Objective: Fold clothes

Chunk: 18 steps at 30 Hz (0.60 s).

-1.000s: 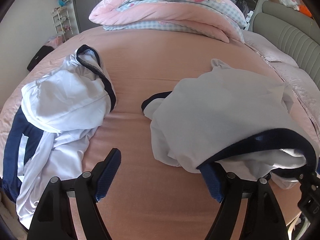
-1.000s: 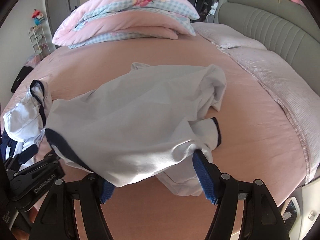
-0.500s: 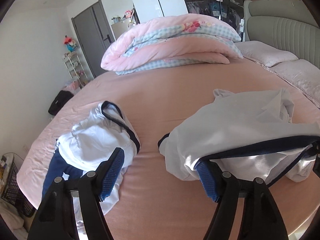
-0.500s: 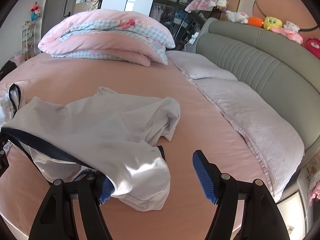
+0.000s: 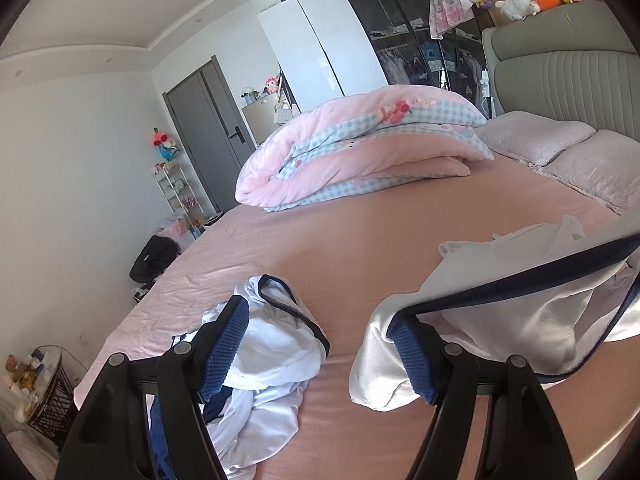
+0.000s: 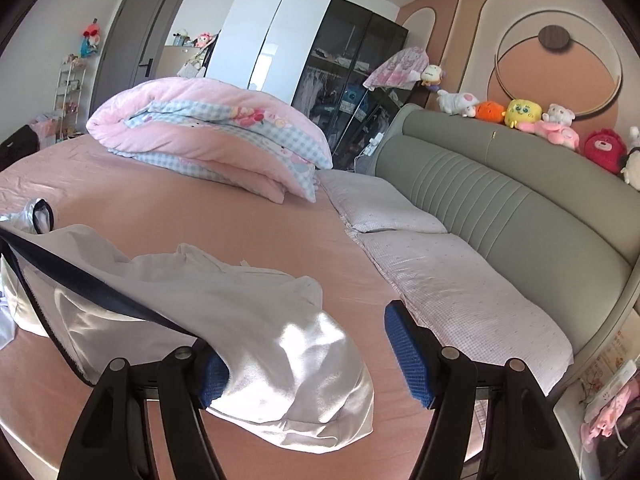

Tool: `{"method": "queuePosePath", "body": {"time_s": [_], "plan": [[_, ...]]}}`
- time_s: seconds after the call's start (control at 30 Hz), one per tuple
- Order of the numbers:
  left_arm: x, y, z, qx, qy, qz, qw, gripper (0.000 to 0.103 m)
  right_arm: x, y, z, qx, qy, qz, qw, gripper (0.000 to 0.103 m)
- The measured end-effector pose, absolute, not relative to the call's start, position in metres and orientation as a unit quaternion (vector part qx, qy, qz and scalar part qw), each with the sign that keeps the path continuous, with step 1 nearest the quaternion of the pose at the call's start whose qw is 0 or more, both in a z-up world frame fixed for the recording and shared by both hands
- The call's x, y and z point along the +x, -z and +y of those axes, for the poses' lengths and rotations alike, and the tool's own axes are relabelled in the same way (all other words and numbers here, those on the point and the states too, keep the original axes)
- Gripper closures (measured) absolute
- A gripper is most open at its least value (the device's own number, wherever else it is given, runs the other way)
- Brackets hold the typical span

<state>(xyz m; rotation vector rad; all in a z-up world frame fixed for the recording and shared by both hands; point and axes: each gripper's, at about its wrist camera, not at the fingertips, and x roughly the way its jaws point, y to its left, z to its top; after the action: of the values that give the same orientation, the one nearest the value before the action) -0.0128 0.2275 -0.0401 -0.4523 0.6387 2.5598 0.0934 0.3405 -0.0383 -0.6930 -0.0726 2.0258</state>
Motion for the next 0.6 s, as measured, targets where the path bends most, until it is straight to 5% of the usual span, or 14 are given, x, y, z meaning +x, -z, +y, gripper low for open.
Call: {"method": "queuePosePath", "body": {"time_s": [0.6], "plan": [[0.017, 0.113, 0.211, -0.290, -0.878, 0.238, 0.298, 0.039, 0.128, 0.112, 0.339, -0.417, -0.809, 0.053, 0.411, 0.036]]}}
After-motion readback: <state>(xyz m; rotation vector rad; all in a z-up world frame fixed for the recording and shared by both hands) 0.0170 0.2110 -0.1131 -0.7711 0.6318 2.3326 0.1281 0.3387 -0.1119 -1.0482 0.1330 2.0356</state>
